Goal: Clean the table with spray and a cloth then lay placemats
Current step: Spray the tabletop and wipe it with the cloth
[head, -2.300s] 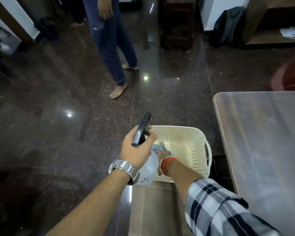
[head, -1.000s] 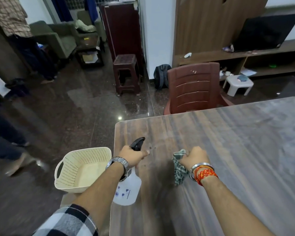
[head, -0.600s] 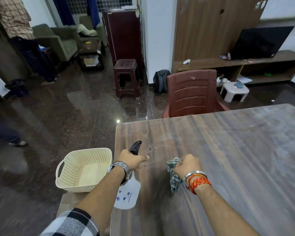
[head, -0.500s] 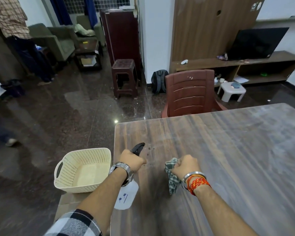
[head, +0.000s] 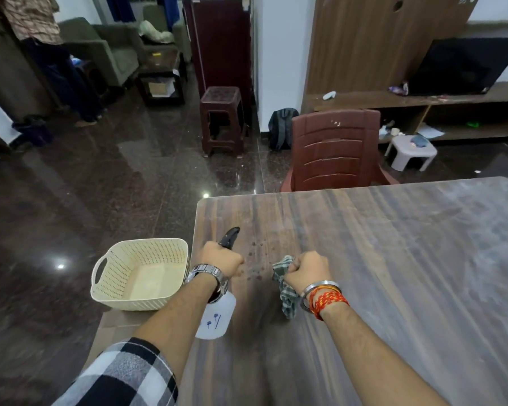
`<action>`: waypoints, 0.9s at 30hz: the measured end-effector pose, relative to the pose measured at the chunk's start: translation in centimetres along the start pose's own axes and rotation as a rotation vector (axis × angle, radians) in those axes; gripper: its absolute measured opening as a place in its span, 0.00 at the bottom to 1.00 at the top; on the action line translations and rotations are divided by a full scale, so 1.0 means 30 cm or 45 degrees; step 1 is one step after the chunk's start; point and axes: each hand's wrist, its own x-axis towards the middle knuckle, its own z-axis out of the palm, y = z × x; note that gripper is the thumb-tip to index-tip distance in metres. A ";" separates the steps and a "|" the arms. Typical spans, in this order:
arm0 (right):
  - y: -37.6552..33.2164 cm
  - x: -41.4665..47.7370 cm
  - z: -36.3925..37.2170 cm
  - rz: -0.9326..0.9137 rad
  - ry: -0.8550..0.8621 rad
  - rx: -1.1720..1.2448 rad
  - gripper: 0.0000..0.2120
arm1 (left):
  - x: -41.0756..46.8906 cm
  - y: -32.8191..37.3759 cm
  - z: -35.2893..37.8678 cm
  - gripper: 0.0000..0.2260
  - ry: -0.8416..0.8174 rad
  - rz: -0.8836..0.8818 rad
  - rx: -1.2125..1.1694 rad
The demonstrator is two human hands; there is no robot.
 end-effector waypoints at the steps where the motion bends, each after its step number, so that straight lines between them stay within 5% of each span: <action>1: 0.006 0.014 -0.002 -0.020 0.001 0.007 0.04 | 0.006 0.004 0.007 0.08 -0.021 -0.030 -0.012; 5: 0.042 0.074 -0.014 -0.113 0.092 0.105 0.05 | 0.023 0.036 0.047 0.18 -0.111 -0.081 -0.044; 10: 0.095 0.165 0.013 -0.325 0.217 0.221 0.01 | 0.024 0.044 0.123 0.11 0.014 -0.083 -0.020; 15: 0.158 0.256 0.069 -0.305 0.242 -0.084 0.03 | 0.072 0.021 0.159 0.18 0.016 -0.150 -0.051; 24: 0.189 0.261 0.173 -0.360 -0.068 -0.208 0.19 | 0.075 -0.007 0.199 0.09 0.094 -0.134 0.117; 27: 0.188 0.268 0.196 -0.298 -0.106 -0.204 0.22 | 0.104 0.003 0.185 0.12 -0.066 -0.163 0.077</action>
